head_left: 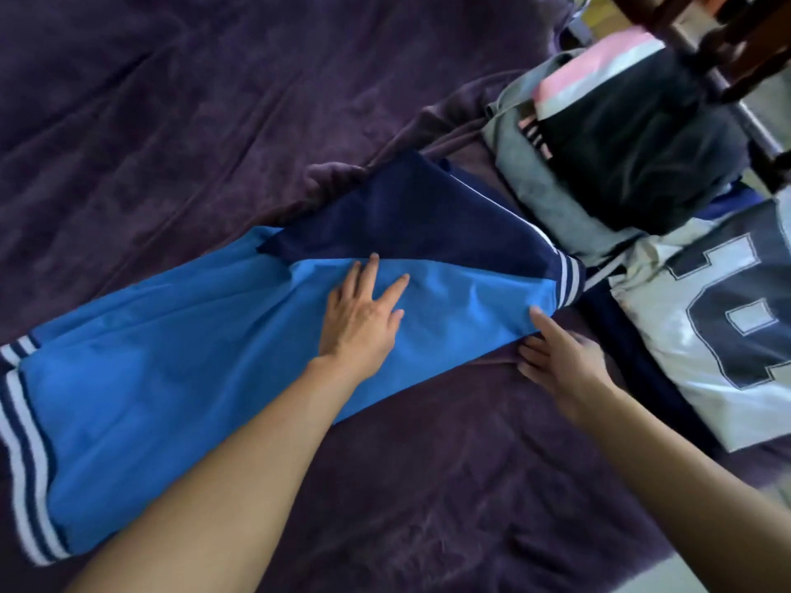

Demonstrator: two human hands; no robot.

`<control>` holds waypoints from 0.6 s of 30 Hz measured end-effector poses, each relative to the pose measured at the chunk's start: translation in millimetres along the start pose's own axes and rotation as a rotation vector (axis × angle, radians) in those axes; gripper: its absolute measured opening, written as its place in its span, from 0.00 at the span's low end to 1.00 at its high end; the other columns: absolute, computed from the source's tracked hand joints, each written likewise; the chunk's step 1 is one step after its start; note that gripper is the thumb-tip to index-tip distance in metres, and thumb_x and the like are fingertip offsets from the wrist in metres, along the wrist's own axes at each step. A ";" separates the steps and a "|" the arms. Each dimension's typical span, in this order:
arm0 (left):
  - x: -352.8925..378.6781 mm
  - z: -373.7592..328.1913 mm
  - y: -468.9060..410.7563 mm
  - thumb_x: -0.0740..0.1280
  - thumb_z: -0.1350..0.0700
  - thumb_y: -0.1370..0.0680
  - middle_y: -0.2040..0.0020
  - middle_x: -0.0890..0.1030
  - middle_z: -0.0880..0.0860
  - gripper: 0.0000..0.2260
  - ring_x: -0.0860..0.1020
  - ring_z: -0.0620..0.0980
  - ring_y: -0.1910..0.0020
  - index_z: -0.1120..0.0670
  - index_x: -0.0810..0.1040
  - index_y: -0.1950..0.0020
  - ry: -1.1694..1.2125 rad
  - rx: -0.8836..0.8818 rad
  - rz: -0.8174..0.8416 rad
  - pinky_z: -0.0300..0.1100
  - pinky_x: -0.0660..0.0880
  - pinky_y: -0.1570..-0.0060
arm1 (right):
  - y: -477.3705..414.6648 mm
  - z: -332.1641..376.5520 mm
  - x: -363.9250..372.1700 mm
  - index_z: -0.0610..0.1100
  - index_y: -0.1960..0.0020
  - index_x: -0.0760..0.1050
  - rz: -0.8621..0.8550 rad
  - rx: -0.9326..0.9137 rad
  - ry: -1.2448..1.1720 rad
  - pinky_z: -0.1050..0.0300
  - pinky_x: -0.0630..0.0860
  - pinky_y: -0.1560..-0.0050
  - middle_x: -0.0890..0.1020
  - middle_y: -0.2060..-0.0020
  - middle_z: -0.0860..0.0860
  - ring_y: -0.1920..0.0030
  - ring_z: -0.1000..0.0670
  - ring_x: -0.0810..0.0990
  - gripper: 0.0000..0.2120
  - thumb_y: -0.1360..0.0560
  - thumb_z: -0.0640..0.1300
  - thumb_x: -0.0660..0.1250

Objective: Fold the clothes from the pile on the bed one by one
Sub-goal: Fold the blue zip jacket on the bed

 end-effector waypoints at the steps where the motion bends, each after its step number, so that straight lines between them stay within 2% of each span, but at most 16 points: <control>1: 6.4 0.9 -3.5 0.57 0.48 0.18 0.21 0.48 0.55 0.23 0.50 0.55 0.23 0.43 0.57 0.23 -0.009 -0.024 0.037 0.52 0.56 0.29 | -2.5 -3.5 13.8 0.42 0.42 0.75 0.094 0.067 -0.065 0.51 0.80 0.48 0.83 0.50 0.47 0.50 0.50 0.83 0.24 0.30 0.55 0.75; 5: 6.1 4.7 -7.0 0.58 0.48 0.19 0.21 0.48 0.51 0.23 0.48 0.52 0.23 0.41 0.58 0.24 0.052 -0.027 0.072 0.51 0.55 0.29 | -16.5 12.8 42.5 0.47 0.40 0.77 0.207 0.055 -0.168 0.52 0.80 0.48 0.85 0.50 0.51 0.50 0.51 0.84 0.24 0.33 0.53 0.77; 7: 2.4 10.6 -10.4 0.62 0.50 0.21 0.22 0.54 0.51 0.22 0.53 0.52 0.24 0.44 0.65 0.26 0.208 -0.041 0.065 0.50 0.57 0.29 | -10.9 19.2 51.7 0.45 0.38 0.77 0.278 0.048 -0.222 0.48 0.79 0.44 0.85 0.49 0.50 0.49 0.49 0.84 0.24 0.32 0.49 0.76; 9: -9.4 20.2 -15.5 0.66 0.55 0.23 0.27 0.65 0.53 0.18 0.63 0.52 0.28 0.50 0.75 0.33 0.442 -0.109 -0.044 0.43 0.62 0.32 | 2.4 27.2 58.4 0.44 0.39 0.77 0.346 0.029 -0.276 0.40 0.77 0.43 0.85 0.47 0.47 0.46 0.45 0.83 0.21 0.30 0.46 0.75; 11: -24.0 43.7 -12.7 0.67 0.58 0.24 0.38 0.75 0.55 0.12 0.73 0.52 0.38 0.54 0.80 0.42 0.603 -0.325 -0.220 0.38 0.67 0.40 | 20.9 42.9 60.2 0.44 0.42 0.78 0.351 -0.037 -0.289 0.40 0.80 0.49 0.85 0.49 0.47 0.47 0.44 0.84 0.16 0.29 0.44 0.74; 13: -22.3 69.4 3.8 0.66 0.56 0.25 0.46 0.79 0.53 0.09 0.78 0.52 0.46 0.53 0.81 0.46 0.752 -0.637 -0.281 0.40 0.72 0.47 | 42.8 63.7 62.2 0.43 0.45 0.79 0.347 -0.149 -0.284 0.48 0.81 0.55 0.85 0.50 0.48 0.49 0.46 0.84 0.11 0.28 0.42 0.72; 15: -2.6 71.6 16.1 0.65 0.52 0.23 0.47 0.81 0.50 0.09 0.79 0.51 0.45 0.52 0.80 0.46 1.095 -0.822 -0.163 0.43 0.74 0.45 | 69.0 82.3 72.3 0.42 0.46 0.80 0.395 -0.289 -0.235 0.49 0.81 0.51 0.85 0.50 0.47 0.48 0.46 0.84 0.09 0.26 0.40 0.70; 17: 11.2 62.9 19.1 0.63 0.48 0.22 0.45 0.81 0.52 0.15 0.78 0.52 0.44 0.53 0.78 0.41 1.447 -0.883 -0.026 0.45 0.74 0.41 | 97.2 94.1 88.0 0.41 0.47 0.80 0.457 -0.440 -0.119 0.50 0.80 0.47 0.85 0.50 0.47 0.48 0.47 0.84 0.07 0.25 0.37 0.68; 18: 12.4 61.5 21.6 0.61 0.46 0.21 0.47 0.81 0.54 0.16 0.79 0.51 0.48 0.55 0.78 0.40 1.600 -0.900 0.008 0.42 0.76 0.46 | 112.2 98.1 97.9 0.42 0.48 0.81 0.497 -0.519 -0.043 0.51 0.80 0.47 0.85 0.51 0.47 0.48 0.47 0.84 0.07 0.25 0.37 0.68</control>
Point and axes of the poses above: each hand's wrist, its own y-axis away from the middle knuckle, its own x-axis out of the palm, z = x × y, the point moved 8 cm from there along -y, towards the middle knuckle
